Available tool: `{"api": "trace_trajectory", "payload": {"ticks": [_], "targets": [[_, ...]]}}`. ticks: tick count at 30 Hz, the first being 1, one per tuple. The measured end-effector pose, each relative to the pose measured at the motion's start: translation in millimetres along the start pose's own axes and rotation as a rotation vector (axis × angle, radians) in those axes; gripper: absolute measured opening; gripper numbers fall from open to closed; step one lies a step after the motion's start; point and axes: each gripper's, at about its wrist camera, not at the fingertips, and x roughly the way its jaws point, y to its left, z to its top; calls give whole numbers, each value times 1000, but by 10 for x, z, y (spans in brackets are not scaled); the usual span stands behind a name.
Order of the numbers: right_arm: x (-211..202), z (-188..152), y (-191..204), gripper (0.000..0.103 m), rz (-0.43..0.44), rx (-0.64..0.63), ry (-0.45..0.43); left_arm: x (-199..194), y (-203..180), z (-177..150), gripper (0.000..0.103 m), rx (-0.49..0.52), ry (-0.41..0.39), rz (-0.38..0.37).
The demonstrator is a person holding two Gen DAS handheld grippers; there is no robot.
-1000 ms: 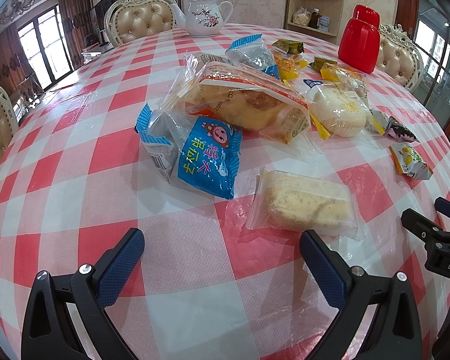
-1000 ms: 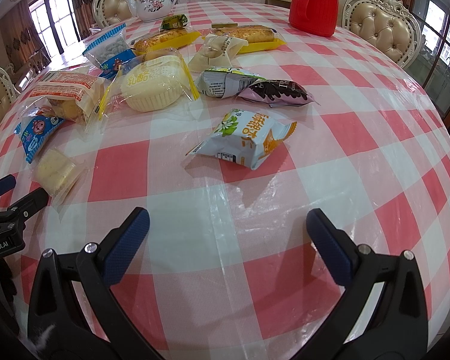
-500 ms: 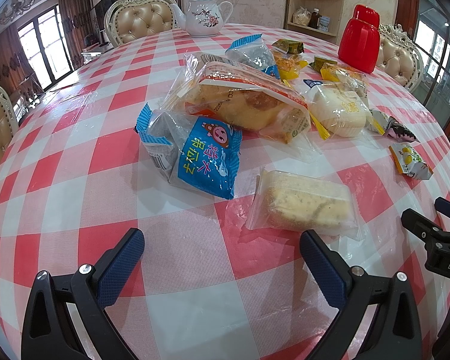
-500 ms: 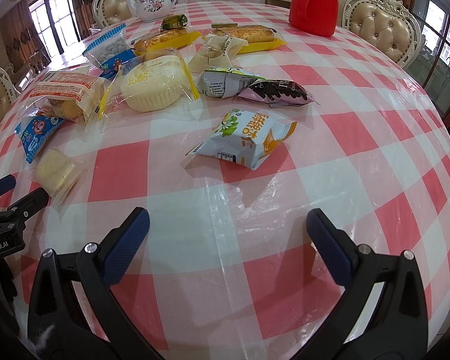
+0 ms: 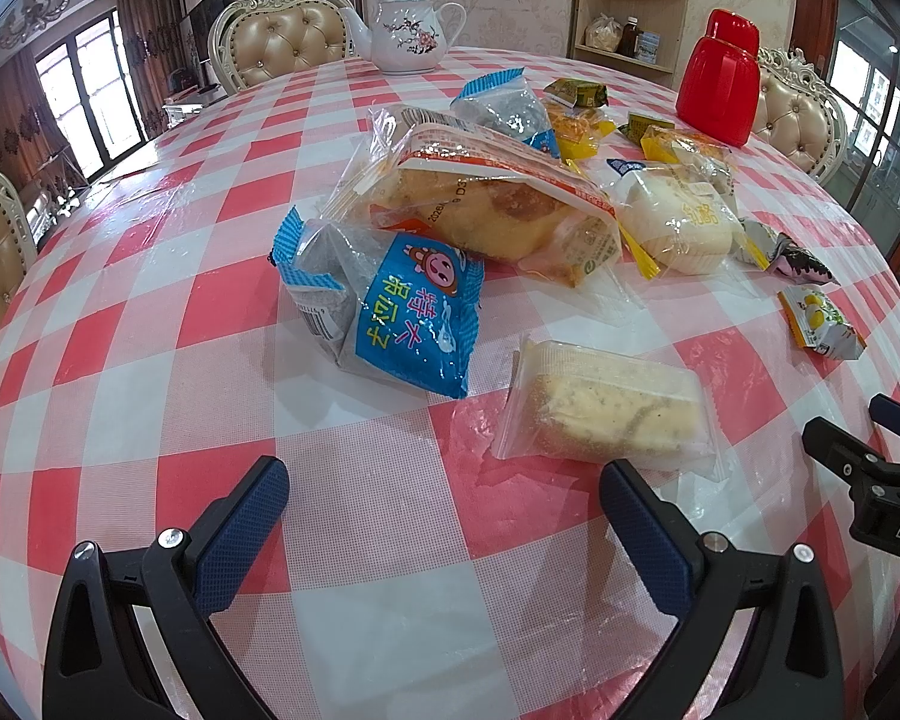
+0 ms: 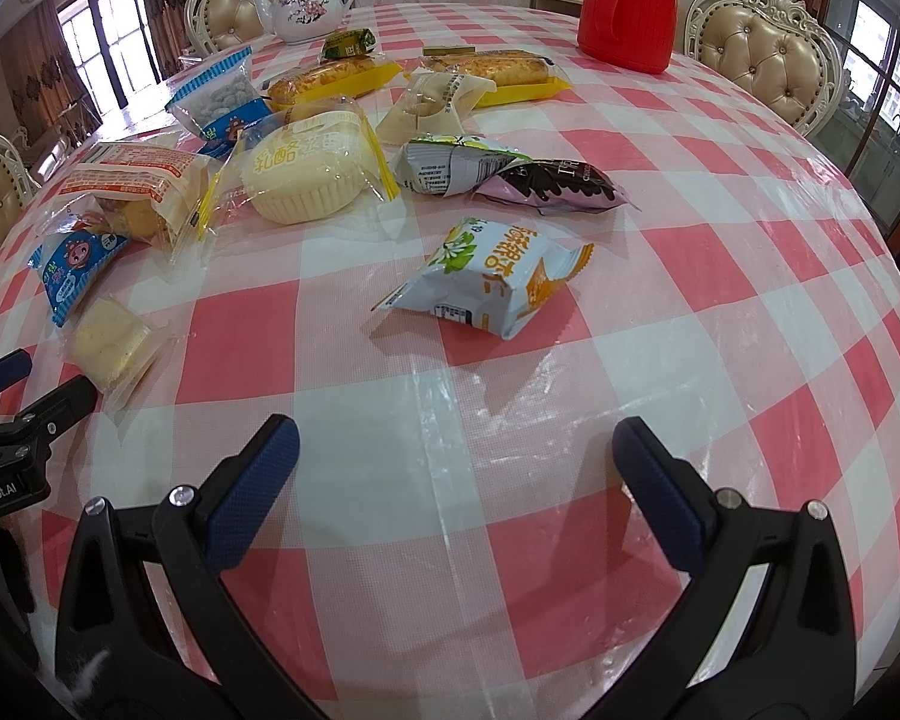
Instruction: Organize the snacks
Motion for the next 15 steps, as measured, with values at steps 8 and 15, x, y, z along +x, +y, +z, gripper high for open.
{"api": "trace_trajectory", "payload": {"ticks": [8,15], "targets": [[0,0,0,103,0,0,0,-138,16,-131,103,10,9,-80],[-22,-25,-40,103,53,-74,28,-206,-18,-150,103,-80,-9,-148]]}}
